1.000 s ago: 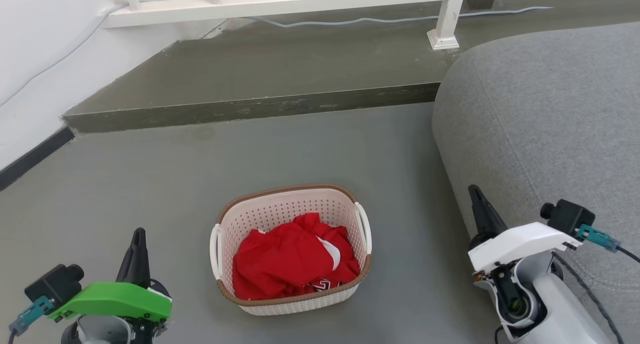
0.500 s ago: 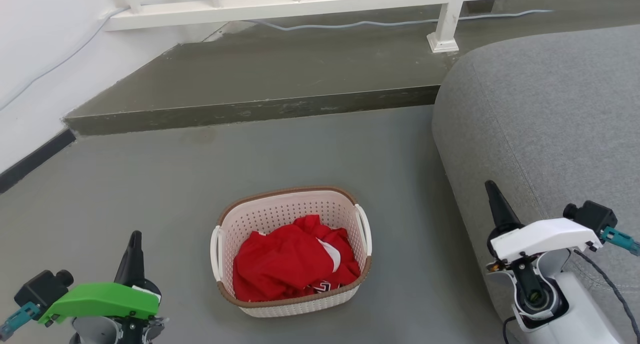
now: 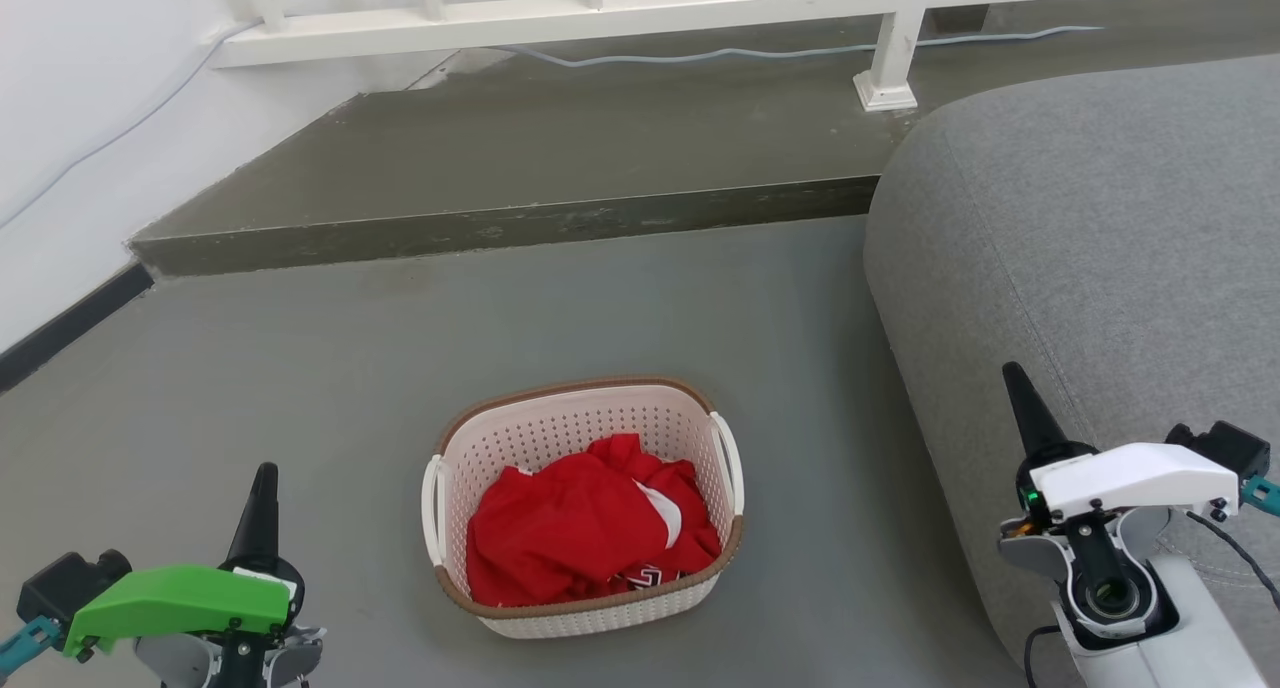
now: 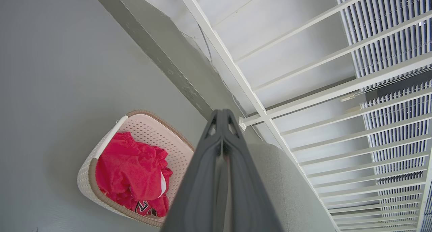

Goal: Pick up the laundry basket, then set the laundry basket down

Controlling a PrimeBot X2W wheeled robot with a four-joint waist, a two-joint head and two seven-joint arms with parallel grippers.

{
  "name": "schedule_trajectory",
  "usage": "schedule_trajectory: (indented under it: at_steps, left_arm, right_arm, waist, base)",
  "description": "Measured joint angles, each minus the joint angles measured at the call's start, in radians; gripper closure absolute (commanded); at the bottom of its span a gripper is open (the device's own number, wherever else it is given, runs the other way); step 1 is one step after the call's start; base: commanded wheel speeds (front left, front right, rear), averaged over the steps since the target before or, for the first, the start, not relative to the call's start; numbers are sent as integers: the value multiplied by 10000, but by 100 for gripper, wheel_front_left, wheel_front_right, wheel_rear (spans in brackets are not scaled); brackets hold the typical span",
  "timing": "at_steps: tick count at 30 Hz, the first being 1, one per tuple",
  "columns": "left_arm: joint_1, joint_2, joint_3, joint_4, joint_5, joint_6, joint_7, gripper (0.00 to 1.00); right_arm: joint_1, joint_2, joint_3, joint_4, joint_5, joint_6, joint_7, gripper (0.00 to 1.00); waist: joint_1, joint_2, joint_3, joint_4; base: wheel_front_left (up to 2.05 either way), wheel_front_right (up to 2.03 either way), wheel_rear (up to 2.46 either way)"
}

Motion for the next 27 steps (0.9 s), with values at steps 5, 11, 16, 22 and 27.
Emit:
schedule_trajectory:
  at_steps: [5,11,16,22,27]
  left_arm:
    - [-5,-8,71,29,-575,-63,115,100]
    - [-12,-21,163,73,-1344,-98,366,100]
    - [-23,-27,284,96,-1929,-128,537,100]
    - [-48,-33,374,150,-2654,-207,723,100]
    - [-69,-38,447,199,-3258,-249,899,100]
  right_arm:
    - [16,36,-278,-48,575,102,167,100]
    - [26,58,-619,-105,1296,207,372,100]
    - [66,90,-897,-151,1860,307,514,100]
    - [187,130,-1237,-203,2573,428,725,100]
    - [216,163,-1513,-251,3150,520,874,100]
  waist:
    - [0,0,-25,1]
    - [0,0,-56,2]
    - [0,0,-82,4]
    - [0,0,-112,5]
    - [0,0,-138,6]
  base:
    - [0,0,0]
    - [0,0,0]
    - [0,0,0]
    - [0,0,0]
    - [0,0,0]
